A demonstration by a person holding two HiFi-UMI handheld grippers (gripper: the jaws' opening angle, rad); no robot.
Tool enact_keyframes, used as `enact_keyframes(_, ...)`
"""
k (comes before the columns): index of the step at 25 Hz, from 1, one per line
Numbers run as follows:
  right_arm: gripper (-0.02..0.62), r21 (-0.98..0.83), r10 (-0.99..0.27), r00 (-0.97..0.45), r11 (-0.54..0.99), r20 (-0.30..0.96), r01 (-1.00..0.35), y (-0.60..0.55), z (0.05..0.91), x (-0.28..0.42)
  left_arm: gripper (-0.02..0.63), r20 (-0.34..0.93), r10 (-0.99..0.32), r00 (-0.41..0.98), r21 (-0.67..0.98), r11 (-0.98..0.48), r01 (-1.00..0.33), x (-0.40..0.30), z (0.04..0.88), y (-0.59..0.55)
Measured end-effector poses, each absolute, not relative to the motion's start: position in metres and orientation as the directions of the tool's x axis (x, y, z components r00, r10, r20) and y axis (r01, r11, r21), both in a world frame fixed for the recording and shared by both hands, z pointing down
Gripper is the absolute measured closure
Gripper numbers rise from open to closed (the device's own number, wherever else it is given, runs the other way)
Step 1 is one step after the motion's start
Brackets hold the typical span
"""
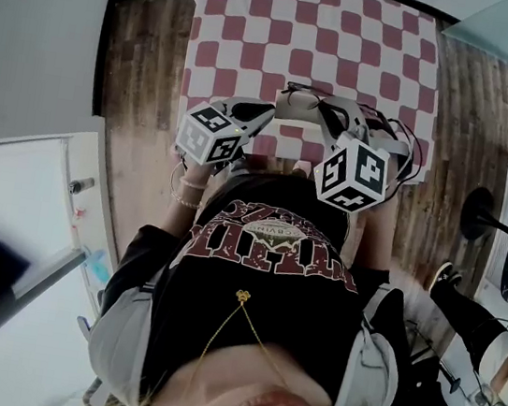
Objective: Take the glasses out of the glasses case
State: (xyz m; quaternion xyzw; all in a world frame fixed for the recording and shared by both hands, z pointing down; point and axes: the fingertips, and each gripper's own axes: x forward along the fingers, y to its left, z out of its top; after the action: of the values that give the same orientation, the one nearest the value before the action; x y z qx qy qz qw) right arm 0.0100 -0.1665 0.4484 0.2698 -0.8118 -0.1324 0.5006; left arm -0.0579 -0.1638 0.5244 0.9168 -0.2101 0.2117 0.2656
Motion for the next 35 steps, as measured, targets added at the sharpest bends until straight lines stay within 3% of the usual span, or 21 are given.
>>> enact_keyframes(35, 0.568, 0.49, -0.55, -0.377, 0.835, 0.745, -0.25, -0.149, 0.422, -0.002, 0.606, 0.519, -0.225, 0.825, 0.42, -0.774, -0.475, -0.049, 0.541, -0.155)
